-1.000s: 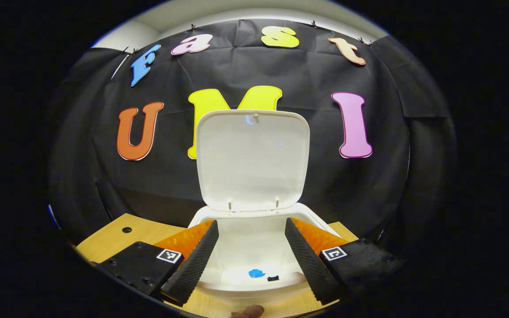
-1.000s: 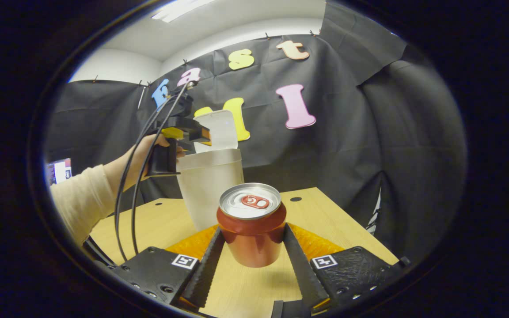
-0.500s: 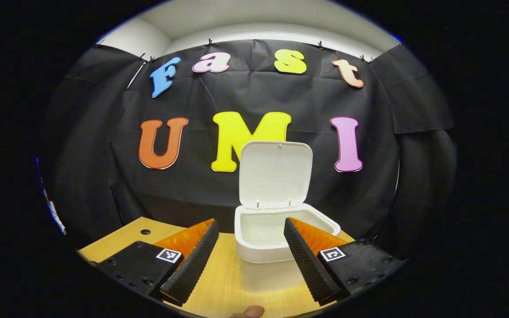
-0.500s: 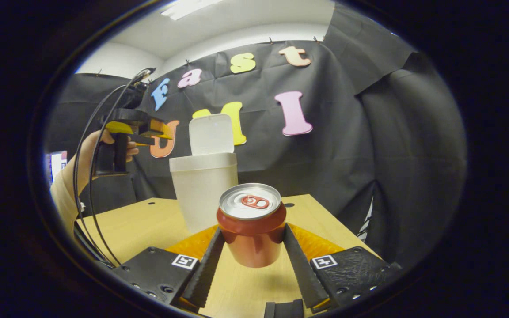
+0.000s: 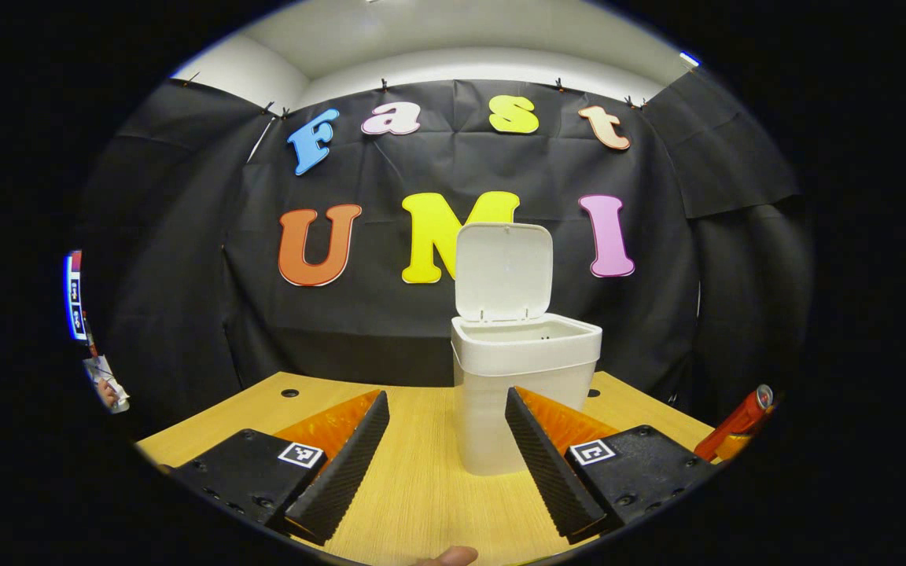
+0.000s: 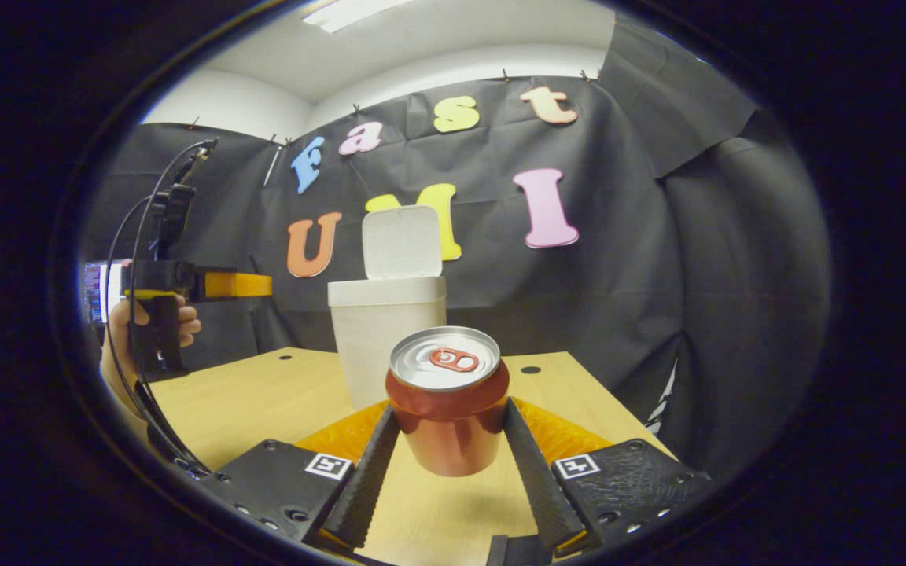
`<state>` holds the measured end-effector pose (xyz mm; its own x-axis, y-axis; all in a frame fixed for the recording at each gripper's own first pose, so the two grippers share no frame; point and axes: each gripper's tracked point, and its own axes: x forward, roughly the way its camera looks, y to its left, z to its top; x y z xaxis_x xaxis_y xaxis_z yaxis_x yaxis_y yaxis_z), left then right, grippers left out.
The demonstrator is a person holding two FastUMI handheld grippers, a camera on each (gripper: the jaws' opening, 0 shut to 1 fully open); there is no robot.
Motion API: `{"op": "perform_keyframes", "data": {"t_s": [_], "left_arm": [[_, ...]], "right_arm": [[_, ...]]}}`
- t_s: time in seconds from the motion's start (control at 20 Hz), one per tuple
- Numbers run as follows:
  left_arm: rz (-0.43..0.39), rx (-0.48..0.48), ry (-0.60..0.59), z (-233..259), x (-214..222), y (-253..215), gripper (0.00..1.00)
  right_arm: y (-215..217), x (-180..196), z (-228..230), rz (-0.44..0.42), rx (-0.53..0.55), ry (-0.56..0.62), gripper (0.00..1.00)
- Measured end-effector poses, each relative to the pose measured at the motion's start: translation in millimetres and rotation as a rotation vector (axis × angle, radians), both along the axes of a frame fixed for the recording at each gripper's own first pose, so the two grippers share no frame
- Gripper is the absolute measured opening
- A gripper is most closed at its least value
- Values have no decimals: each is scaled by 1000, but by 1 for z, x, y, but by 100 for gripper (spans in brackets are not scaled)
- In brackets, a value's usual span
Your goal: Press the lid of the desktop garbage bin to open it, pick up the crumpled paper on the desktop and throw it into the bin, then pick up the pop can on the desktop and drop it into the bin, and finally close the garbage bin lid.
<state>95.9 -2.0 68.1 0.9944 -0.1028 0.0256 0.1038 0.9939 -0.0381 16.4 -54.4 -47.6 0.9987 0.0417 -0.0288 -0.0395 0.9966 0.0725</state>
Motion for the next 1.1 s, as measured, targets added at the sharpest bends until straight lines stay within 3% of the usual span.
{"op": "perform_keyframes", "data": {"t_s": [0.3,0.5,0.75,1.1], "left_arm": [[99,-2,3,-35,-19,43,98],[56,-29,-10,-42,-35,49,98],[59,-49,-37,-40,-50,68,98],[1,-65,-43,-47,-60,64,98]], "right_arm": [[28,4,34,25,-3,-40,79],[58,29,79,38,-27,-82,78],[98,87,148,54,-78,-206,78],[133,169,193,36,-96,-189,78]]}}
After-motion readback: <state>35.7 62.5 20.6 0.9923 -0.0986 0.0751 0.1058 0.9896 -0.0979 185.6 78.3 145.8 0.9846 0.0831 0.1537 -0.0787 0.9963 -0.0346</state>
